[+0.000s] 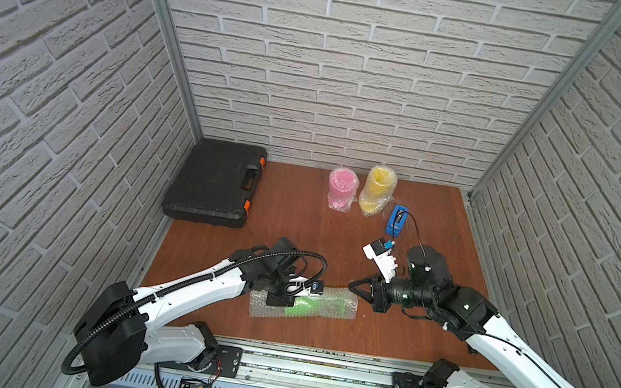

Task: Wrap wine glasses in bubble wrap
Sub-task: Stick the tape on the bubble wrap.

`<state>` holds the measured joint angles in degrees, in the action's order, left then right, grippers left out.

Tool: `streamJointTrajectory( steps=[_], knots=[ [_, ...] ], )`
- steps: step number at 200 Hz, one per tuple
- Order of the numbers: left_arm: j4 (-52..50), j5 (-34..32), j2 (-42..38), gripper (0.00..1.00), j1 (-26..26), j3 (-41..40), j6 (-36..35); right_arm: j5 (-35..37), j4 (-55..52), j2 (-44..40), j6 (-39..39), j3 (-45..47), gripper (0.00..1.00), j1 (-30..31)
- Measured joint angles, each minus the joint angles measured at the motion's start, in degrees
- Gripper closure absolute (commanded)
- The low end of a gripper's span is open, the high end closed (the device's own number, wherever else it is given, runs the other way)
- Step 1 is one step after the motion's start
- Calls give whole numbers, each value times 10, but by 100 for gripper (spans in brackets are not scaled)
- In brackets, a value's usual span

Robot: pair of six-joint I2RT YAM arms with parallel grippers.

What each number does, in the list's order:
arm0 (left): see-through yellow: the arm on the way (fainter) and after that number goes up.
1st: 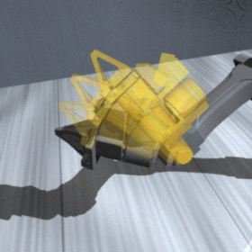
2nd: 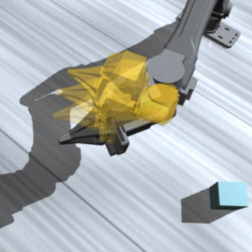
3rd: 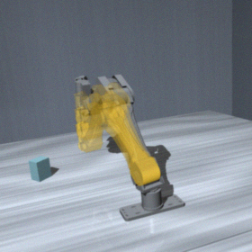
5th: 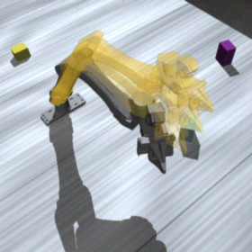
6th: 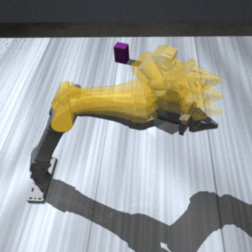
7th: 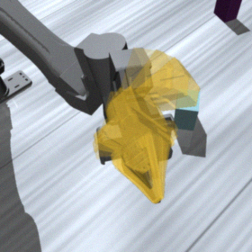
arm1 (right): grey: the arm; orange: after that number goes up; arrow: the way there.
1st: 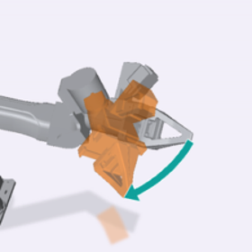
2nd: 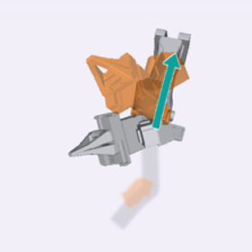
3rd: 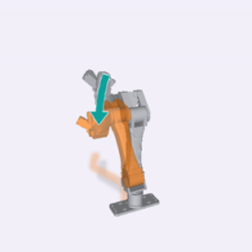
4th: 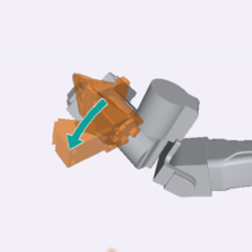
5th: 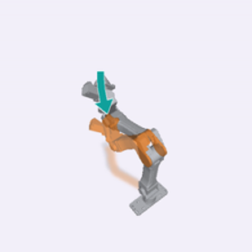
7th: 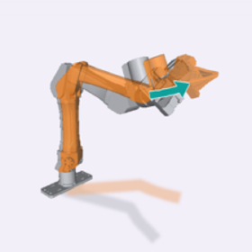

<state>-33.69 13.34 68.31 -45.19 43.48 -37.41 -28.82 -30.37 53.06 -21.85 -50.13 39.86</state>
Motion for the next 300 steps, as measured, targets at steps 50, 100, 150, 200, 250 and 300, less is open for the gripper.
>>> streamJointTrajectory(
  steps=[50,100,150,200,250,300],
  knots=[
    [5,0,-12,96,-3,-9,-1,-10,77,-16,-3,68,97,81],
    [7,5,-14,97,-3,-11,-1,-57,162,39,25,104,97,115],
    [7,9,-23,100,-3,-17,-1,-54,291,100,64,162,97,117],
    [7,13,-24,100,-3,-18,-1,-30,378,179,114,165,97,116],
    [7,17,-24,100,-8,-18,-2,12,389,208,147,141,97,92],
    [7,17,-24,100,-11,-18,-3,33,363,241,167,92,97,68]
  ],
)
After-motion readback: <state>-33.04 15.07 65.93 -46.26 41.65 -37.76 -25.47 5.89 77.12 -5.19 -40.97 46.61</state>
